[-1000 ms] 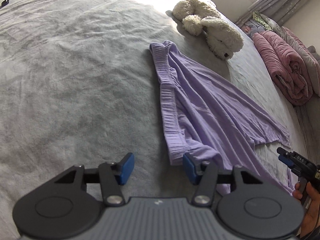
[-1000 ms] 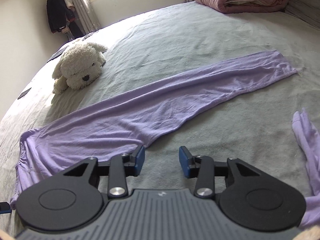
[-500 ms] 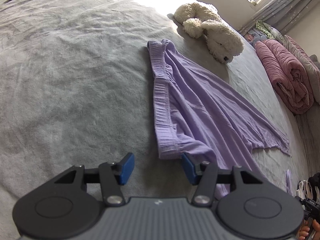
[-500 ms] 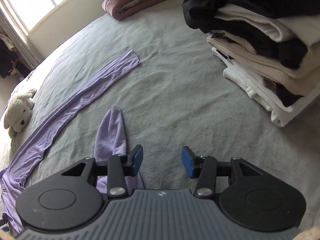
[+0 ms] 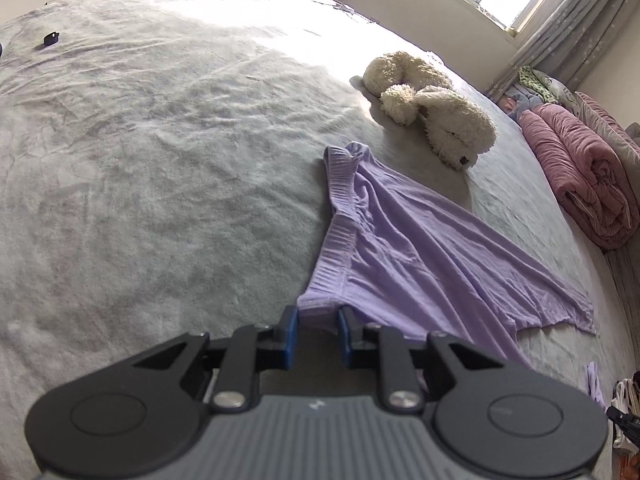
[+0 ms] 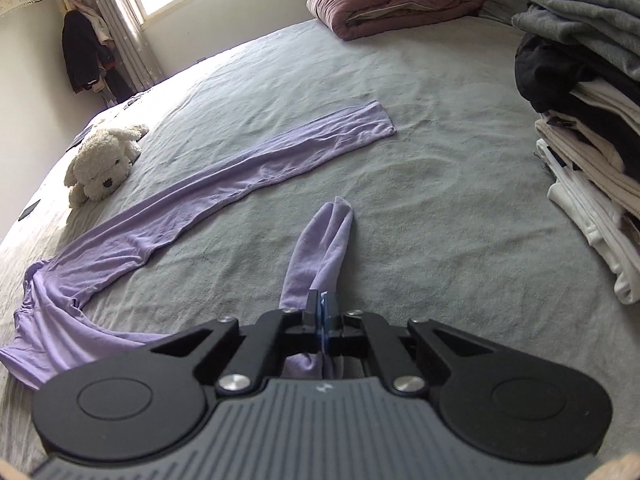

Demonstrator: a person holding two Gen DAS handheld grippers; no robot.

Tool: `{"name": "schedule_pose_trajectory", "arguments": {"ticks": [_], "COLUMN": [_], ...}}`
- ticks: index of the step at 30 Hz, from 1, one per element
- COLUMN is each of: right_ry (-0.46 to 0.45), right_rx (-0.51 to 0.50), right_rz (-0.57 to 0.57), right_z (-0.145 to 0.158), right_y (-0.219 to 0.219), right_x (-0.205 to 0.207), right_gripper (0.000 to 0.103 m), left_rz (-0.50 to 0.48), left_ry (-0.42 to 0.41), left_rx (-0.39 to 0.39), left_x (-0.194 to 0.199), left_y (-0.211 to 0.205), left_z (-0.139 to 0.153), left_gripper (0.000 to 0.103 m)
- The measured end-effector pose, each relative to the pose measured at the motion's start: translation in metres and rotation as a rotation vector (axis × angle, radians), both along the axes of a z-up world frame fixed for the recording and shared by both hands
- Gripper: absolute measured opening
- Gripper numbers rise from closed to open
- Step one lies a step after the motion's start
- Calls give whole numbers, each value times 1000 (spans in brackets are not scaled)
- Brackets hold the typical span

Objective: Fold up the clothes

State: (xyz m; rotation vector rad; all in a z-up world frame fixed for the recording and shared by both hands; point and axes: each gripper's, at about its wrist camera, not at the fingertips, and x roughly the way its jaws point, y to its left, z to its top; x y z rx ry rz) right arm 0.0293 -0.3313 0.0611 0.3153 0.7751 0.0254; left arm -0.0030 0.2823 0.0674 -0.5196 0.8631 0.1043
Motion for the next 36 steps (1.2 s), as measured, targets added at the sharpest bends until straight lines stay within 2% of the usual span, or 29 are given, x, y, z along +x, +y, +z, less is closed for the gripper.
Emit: {"name": "schedule_pose_trajectory", "arguments": {"ticks": [4, 8, 17, 21, 22, 25, 27, 29, 36], "right_ry": [-61, -62, -203, -204, -151, -8, 34, 56, 101], "right_rx": [12, 19, 49, 78, 114, 207, 213, 193, 90], "right_rz": [-7, -43, -114, -147, -134, -139, -134, -122, -102], "right_z": [14, 15, 45, 44, 34, 8, 0, -5, -18], "right_y": [-2, -6, -17, -27, -30, -36, -32, -26, -6], "right_x": [-13, -20, -56, -59, -54, -41, -35, -30, -11], "right_gripper": [1, 1, 0, 1, 12, 15, 18, 42, 42], "left_rz": [5, 16, 61, 58, 59, 66, 73, 78, 99], "left_ry": [-5, -10, -2, -6, -1, 16, 23, 26, 18], "left_rx": [-8, -8, -9, -2, 0, 5, 8, 11, 20], "left_x": [-4, -8, -14, -12, -11, -8, -7, -7, -10], "left_y": [4, 8, 23, 20, 20, 19, 20, 21, 27], "left_z": [2, 6, 10, 11, 10, 7, 5, 4, 6], "left_gripper": [21, 21, 21, 21, 21, 21, 21, 21, 21]}}
